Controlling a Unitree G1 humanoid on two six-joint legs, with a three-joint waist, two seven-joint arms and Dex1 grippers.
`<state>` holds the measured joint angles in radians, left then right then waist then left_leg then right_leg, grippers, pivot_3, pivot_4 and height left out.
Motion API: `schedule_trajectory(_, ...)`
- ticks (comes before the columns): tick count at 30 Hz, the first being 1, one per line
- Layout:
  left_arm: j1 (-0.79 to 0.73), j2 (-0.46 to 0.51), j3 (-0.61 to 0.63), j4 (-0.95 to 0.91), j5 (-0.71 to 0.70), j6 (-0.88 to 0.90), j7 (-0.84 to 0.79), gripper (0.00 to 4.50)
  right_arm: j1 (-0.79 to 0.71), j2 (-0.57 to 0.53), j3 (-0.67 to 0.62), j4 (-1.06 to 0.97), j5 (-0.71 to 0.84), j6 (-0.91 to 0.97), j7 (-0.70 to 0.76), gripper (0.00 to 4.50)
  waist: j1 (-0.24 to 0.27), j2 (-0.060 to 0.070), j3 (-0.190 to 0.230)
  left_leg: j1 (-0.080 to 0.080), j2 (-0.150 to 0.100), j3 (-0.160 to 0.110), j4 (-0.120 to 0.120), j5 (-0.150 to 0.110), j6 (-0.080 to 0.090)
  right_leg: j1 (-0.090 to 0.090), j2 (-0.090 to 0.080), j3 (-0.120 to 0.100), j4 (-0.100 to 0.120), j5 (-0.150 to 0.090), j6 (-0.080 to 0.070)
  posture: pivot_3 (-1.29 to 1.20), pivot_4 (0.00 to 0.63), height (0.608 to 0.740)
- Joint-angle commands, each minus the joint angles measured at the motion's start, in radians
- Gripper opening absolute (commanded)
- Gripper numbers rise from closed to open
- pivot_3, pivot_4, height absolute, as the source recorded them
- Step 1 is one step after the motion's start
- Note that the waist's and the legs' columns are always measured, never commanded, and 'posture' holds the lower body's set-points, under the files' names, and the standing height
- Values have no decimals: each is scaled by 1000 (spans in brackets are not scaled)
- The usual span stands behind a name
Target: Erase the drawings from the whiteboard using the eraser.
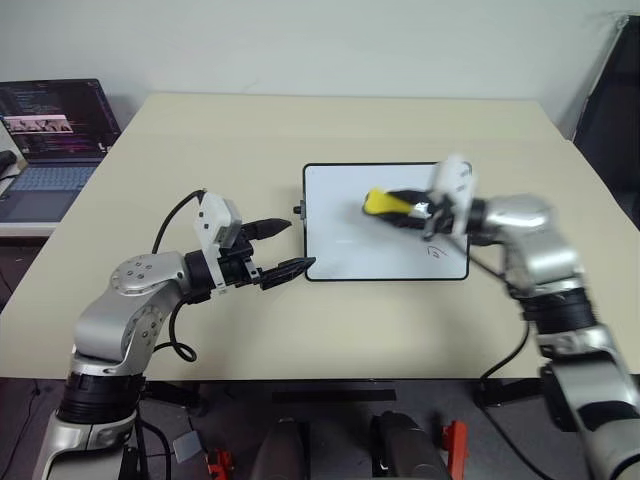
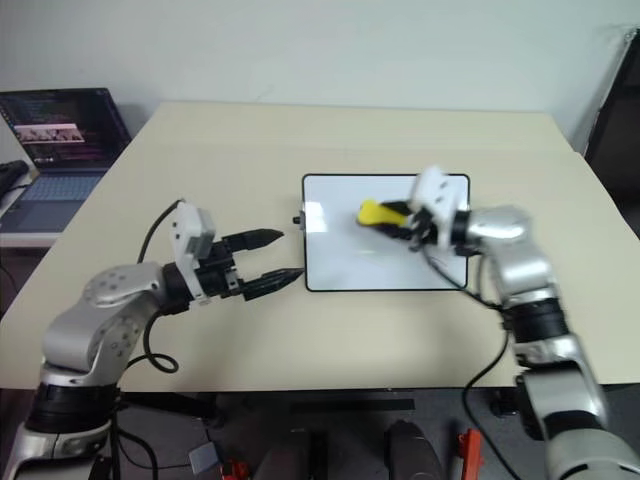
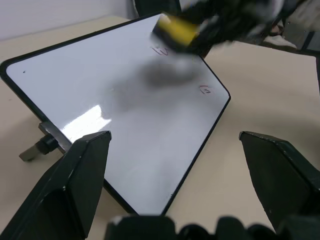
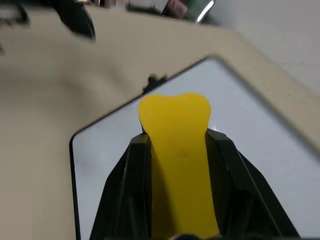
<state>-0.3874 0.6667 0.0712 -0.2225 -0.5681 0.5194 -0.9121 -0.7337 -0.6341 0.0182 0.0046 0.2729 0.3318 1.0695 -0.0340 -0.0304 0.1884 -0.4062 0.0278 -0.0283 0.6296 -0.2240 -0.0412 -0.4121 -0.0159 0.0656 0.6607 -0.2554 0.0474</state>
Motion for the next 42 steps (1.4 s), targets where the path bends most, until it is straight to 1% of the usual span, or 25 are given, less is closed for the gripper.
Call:
schedule_trajectory(1, -37, 9, 9, -1, 3, -25, -25, 4500, 74, -144, -127, -108, 52, 112, 9, 1122, 4, 0, 0, 0, 0, 0, 0, -1, -1, 0, 0, 0, -1, -1, 0, 0, 150, 740)
schedule_trajectory(5, -61, 17, 3, 34, 16, -31, -47, 4500, 180, -290, -203, -64, 21, 94, 16, 1122, 4, -1, 0, -2, -1, 2, 0, -3, -3, 0, -1, 1, -4, -2, 1, 0, 150, 740)
schedule_trajectory(8, -72, 23, -11, 50, 33, -33, -67, 4500, 231, -342, -239, -47, 34, 84, 22, 1122, -4, 0, 1, -1, -1, 4, 0, -2, -2, 0, -1, 3, -4, -3, 2, 0, 150, 740)
schedule_trajectory(11, -81, 18, -13, 46, 35, -27, -72, 4500, 257, -372, -243, -38, 23, 66, 22, 1122, -11, 0, 1, 0, 0, 4, 0, -2, -2, 0, 0, 3, -3, -3, 3, 0, 150, 740)
schedule_trajectory(15, -90, 11, -23, 37, 37, -22, -71, 4500, 258, -385, -244, -48, 39, 73, 20, 1122, -14, 0, 1, 2, 0, 4, 1, -2, -2, 1, 0, 4, -1, -5, 7, 0, 150, 740)
schedule_trajectory(28, -121, -4, -46, 62, 52, -31, -82, 4500, 308, -414, -247, -46, 33, 59, 29, 1122, -13, 0, 1, 3, 0, 4, 1, -2, -2, 3, 0, 4, -1, -5, 7, 0, 150, 740)
schedule_trajectory(42, -151, -35, -44, 96, 80, -50, -82, 4500, 292, -398, -240, -59, 49, 63, 14, 1122, -13, 0, 1, 4, -1, 4, 2, -2, -3, 3, 0, 4, 0, -5, 7, 0, 150, 740)
